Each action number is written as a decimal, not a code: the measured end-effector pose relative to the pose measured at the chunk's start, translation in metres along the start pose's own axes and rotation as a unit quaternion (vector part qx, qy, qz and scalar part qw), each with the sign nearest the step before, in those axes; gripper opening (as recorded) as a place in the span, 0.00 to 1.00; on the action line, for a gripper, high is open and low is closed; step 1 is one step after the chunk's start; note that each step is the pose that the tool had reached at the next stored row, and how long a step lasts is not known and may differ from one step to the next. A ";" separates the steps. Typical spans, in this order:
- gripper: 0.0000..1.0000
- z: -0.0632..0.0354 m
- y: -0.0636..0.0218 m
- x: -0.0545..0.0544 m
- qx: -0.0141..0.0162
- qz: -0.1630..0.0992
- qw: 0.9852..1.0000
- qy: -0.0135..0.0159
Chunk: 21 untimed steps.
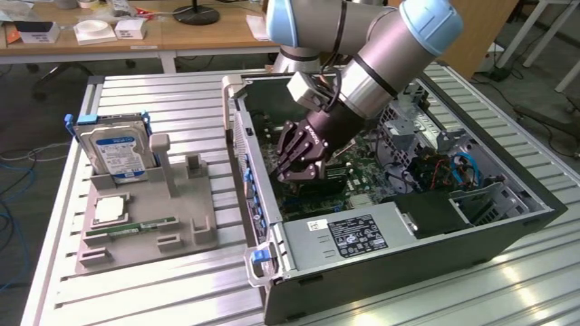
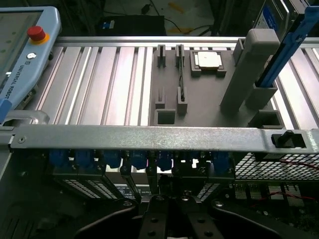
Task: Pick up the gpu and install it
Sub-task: 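Press down on the gpu until it lock into place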
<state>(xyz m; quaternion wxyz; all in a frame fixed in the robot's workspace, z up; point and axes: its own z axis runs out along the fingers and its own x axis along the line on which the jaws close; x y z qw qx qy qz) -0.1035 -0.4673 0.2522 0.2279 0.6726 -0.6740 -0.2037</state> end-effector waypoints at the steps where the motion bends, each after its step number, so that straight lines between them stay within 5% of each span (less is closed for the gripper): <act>1: 0.10 0.0001 0.0000 0.000 0.000 0.000 1.000 0.000; 6: 0.10 0.0014 -0.0011 0.000 0.000 0.000 1.000 0.000; 7: 0.10 0.0164 -0.0121 -0.002 0.000 0.000 1.000 0.000; 9: 0.10 0.0166 -0.0123 -0.002 0.001 0.000 1.000 0.000; 10: 0.10 0.0248 -0.0183 -0.002 0.018 0.000 1.000 0.000; 21: 0.10 0.0247 -0.0197 0.006 0.018 0.004 1.000 0.005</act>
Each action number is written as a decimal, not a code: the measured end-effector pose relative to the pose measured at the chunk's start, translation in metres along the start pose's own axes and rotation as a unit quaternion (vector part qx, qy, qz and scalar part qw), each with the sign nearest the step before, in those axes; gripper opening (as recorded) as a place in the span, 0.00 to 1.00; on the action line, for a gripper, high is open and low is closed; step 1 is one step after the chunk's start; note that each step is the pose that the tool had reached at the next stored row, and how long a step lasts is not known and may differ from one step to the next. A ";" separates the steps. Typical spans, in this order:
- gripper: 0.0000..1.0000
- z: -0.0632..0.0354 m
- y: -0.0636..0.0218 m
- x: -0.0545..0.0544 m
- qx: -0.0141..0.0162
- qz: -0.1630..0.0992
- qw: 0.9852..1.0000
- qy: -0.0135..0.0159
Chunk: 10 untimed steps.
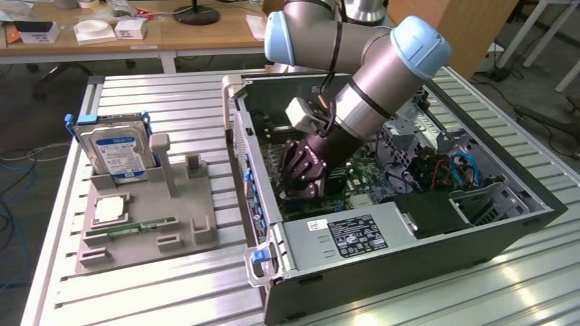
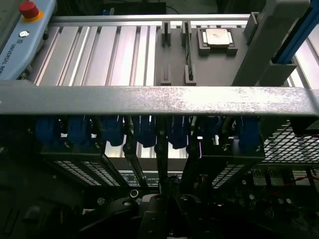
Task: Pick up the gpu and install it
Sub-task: 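Press down on the gpu until it lock into place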
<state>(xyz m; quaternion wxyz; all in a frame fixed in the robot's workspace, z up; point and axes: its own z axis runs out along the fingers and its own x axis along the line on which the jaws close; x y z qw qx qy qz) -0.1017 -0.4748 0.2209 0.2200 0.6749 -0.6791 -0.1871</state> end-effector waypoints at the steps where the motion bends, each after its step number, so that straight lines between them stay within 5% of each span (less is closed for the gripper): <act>1: 0.10 -0.0012 -0.0019 0.000 0.000 0.000 1.000 0.000; 10: 0.10 -0.0065 -0.0091 0.000 0.000 0.000 1.000 0.000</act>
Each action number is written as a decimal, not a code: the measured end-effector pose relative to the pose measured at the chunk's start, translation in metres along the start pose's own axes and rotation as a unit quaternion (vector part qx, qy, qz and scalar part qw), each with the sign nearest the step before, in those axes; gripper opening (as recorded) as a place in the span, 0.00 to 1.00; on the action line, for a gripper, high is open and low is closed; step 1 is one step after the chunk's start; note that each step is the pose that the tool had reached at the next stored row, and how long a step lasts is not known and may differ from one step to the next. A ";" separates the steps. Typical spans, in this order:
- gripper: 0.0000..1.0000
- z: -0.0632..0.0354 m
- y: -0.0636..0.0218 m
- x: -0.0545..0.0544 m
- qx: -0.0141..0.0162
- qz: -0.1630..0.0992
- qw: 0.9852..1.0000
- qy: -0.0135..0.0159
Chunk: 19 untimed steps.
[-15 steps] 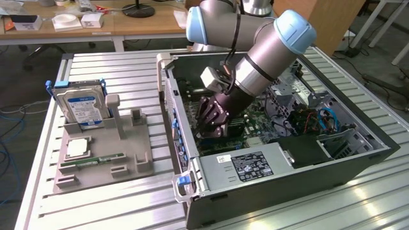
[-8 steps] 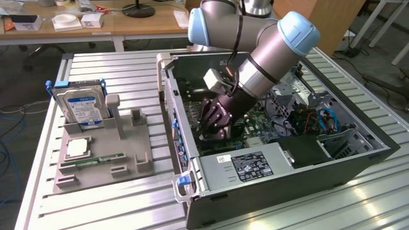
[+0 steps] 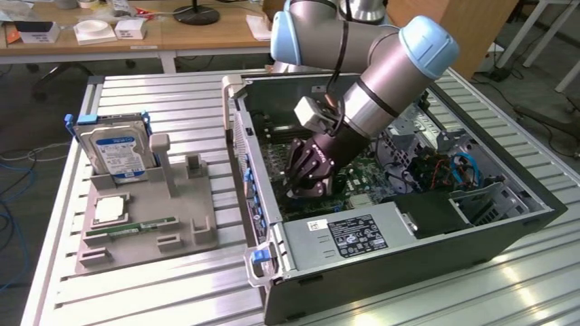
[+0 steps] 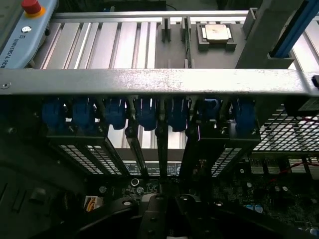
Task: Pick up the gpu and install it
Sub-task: 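Press down on the gpu until it lock into place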
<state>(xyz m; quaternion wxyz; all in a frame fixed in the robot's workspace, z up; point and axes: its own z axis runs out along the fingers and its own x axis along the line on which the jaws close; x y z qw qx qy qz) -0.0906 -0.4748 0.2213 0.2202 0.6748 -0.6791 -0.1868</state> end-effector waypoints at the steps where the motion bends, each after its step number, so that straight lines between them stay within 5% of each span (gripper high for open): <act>1: 0.10 -0.0005 0.0003 0.000 0.000 0.000 1.000 0.000; 19: 0.10 -0.0053 0.0037 0.000 0.016 0.001 1.000 0.000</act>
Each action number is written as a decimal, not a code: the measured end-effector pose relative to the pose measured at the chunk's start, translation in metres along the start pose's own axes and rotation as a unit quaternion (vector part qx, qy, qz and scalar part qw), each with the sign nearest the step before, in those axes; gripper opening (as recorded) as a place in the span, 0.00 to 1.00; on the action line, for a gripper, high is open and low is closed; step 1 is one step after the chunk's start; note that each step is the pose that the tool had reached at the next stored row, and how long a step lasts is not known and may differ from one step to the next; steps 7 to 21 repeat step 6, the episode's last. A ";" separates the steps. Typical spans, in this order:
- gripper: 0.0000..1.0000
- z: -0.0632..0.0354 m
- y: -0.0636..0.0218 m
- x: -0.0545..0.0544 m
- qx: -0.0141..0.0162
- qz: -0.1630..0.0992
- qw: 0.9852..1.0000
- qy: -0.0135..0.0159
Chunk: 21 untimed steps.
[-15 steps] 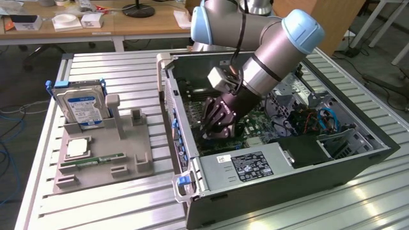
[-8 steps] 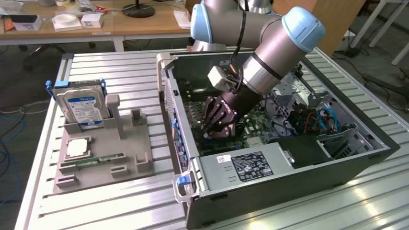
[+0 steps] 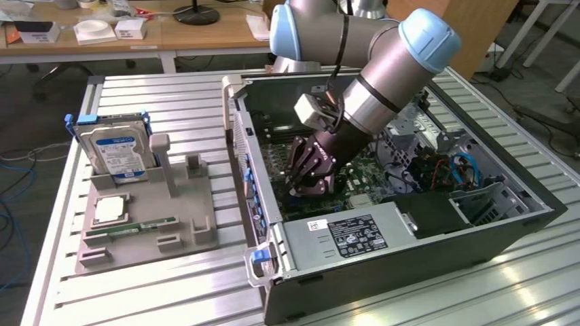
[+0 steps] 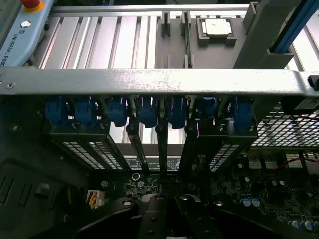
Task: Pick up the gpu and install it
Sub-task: 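Press down on the gpu until it lock into place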
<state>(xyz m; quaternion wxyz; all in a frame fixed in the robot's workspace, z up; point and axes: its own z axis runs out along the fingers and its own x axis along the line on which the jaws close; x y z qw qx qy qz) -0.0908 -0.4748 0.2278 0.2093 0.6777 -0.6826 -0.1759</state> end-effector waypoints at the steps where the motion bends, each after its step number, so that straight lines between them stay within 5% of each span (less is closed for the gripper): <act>1: 0.10 0.0008 0.0014 0.000 0.003 0.000 1.000 0.000; 21: 0.10 0.0008 0.0014 0.000 0.003 0.000 1.000 0.000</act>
